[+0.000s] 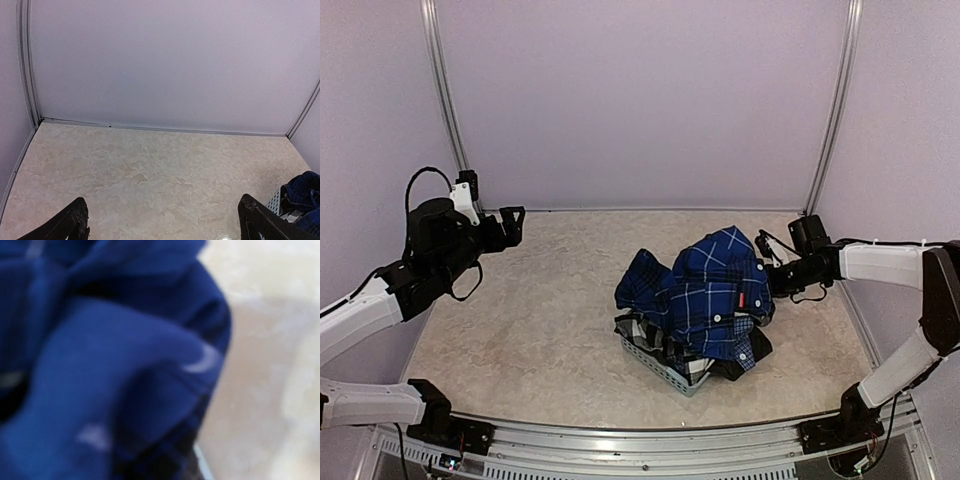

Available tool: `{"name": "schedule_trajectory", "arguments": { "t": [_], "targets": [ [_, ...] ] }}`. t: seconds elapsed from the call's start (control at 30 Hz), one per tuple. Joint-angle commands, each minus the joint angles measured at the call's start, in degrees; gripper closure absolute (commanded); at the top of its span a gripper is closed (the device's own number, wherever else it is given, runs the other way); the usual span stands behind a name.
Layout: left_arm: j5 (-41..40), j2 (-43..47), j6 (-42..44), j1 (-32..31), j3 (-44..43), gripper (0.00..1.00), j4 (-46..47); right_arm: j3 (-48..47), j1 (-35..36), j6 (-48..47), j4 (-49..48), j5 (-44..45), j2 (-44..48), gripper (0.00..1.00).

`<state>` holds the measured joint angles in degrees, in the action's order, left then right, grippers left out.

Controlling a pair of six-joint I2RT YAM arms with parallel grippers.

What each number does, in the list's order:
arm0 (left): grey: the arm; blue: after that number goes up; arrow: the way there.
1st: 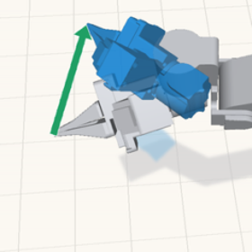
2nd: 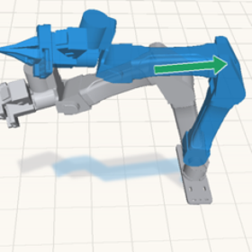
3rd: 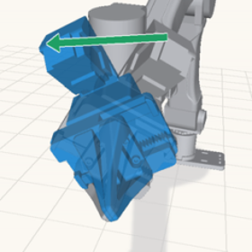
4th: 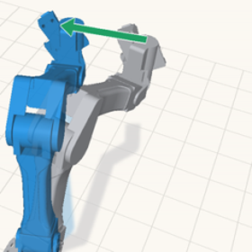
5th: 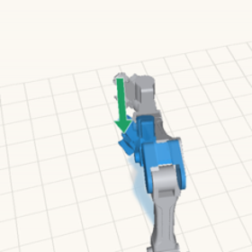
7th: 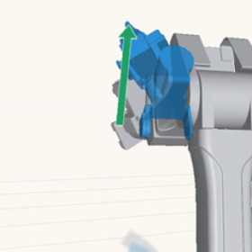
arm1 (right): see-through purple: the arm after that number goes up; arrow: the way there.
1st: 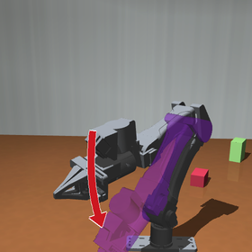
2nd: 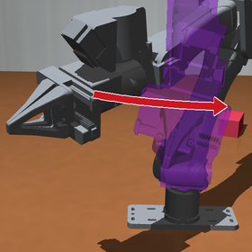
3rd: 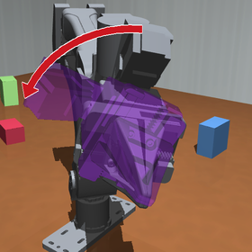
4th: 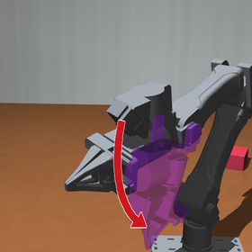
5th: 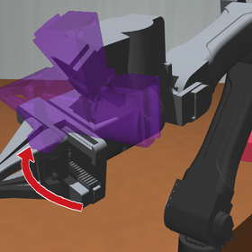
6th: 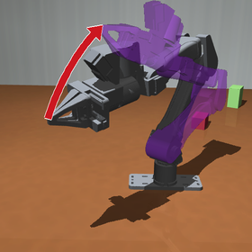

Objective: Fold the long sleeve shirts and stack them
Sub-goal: Move the bin to the corner of the board.

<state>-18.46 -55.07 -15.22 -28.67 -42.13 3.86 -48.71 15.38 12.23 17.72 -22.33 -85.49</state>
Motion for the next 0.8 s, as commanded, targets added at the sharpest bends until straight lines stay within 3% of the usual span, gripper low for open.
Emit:
{"name": "schedule_trajectory", "arguments": {
  "t": [0.0,0.07,0.13,0.53,0.77],
  "targets": [
    [0.07,-0.52,-0.07,-0.35,0.03,0.01,0.97,0.64,-0.61,3.38,1.42,10.95,-1.26,0.86],
    [0.25,-0.50,-0.07,-0.38,0.09,0.01,1.02,0.47,-1.99,4.22,1.13,12.43,-1.25,0.97],
    [0.34,-0.48,-0.16,-0.34,0.09,0.01,1.11,0.24,-3.79,5.05,0.65,13.60,-1.26,1.00],
    [1.27,-0.48,-0.57,-0.34,0.11,0.01,1.22,-1.59,-18.35,10.27,-7.32,15.32,-5.78,1.00],
    [1.41,-0.07,-0.65,-0.43,0.05,0.01,1.15,-9.64,-23.44,12.09,-10.22,16.58,-14.13,1.00]
  ]
}}
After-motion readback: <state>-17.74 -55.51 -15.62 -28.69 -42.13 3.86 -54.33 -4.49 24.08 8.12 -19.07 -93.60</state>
